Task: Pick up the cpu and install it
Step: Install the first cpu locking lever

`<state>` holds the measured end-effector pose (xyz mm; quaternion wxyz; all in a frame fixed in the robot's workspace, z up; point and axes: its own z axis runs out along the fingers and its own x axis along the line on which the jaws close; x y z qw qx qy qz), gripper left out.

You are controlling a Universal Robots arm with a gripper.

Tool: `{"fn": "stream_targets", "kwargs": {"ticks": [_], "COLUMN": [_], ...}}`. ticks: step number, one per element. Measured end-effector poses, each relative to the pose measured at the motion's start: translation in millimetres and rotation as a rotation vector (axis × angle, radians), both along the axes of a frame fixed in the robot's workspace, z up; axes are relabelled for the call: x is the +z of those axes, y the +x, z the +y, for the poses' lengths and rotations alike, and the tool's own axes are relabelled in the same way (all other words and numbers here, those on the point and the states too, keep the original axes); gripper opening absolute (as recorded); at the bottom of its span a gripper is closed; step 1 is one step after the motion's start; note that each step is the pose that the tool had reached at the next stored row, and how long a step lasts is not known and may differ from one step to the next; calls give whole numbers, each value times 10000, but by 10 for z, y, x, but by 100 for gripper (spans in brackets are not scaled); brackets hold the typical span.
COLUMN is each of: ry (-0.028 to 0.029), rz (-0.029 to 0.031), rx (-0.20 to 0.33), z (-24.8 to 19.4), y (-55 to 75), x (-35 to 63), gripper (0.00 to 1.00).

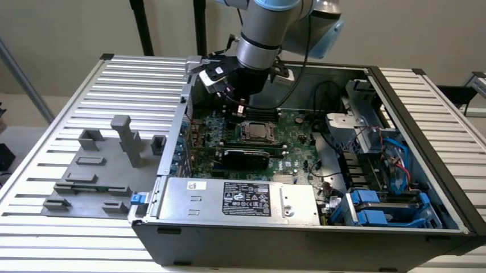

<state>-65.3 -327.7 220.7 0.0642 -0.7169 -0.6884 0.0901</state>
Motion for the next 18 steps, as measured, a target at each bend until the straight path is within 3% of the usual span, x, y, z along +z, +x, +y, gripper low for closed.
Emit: {"fn": "stream_targets", "kwargs": {"ticks": [2, 7, 10, 18], "ry": [1, 50, 72, 287], "rz": [2, 12, 13, 13], "rx": [1, -6, -29, -596], "z": [-10, -111, -134, -134], "y": [-1, -14, -51, -130], "x": [3, 71, 102, 114], "gripper": [11, 11, 11, 11]}}
